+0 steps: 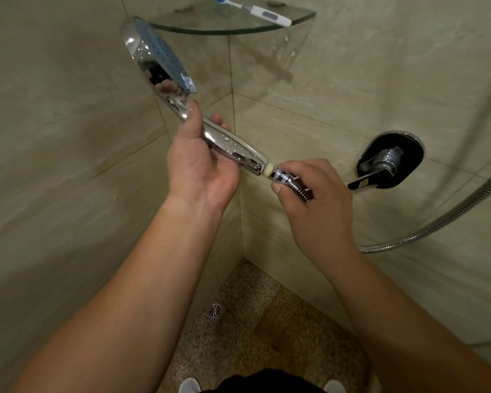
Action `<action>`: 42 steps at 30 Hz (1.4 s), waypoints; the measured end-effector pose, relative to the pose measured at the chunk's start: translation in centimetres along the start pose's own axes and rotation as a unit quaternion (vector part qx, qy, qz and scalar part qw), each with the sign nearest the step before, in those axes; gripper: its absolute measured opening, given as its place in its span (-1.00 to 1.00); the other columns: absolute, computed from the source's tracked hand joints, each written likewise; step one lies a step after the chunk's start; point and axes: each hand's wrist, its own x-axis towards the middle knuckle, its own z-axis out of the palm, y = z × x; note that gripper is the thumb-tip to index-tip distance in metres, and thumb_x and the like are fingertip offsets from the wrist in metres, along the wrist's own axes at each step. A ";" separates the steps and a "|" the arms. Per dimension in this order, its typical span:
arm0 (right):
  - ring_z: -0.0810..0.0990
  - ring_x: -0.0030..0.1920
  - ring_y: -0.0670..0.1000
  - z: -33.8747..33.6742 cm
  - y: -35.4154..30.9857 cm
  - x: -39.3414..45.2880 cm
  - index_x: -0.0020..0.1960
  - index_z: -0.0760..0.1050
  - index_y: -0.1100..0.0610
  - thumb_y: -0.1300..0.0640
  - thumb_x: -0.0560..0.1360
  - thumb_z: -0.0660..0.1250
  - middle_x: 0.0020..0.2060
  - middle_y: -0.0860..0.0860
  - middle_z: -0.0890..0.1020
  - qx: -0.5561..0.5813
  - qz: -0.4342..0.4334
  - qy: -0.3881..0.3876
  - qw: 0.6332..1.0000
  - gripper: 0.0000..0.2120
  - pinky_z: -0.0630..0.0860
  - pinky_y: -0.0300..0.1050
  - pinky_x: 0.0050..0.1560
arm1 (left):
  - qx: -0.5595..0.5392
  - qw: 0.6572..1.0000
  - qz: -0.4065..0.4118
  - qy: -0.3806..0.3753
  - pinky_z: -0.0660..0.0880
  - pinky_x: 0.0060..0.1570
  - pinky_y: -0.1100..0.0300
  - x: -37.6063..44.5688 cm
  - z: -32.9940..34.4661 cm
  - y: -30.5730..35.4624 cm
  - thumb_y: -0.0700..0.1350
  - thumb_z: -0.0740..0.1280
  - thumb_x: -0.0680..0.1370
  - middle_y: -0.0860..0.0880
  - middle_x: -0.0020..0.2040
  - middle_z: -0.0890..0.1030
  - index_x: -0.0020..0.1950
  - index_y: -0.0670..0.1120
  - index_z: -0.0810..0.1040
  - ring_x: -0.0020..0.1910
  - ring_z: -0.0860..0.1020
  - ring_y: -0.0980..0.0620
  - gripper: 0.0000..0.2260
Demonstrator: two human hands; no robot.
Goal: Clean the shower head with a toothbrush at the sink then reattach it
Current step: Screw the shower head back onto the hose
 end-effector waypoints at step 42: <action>0.60 -0.33 0.04 -0.5 0.7 0.8 -0.07 0.51 -0.11 -0.02 0.54 0.35 -0.30 -0.02 0.62 0.122 0.111 -0.148 0.975 -0.97 0.58 0.01 -0.24 | 0.049 0.998 0.000 -0.049 0.32 0.45 -0.09 0.1 -0.1 -0.5 0.04 0.30 0.65 0.02 -0.24 0.51 0.00 0.04 0.56 -0.23 0.48 0.08 -0.89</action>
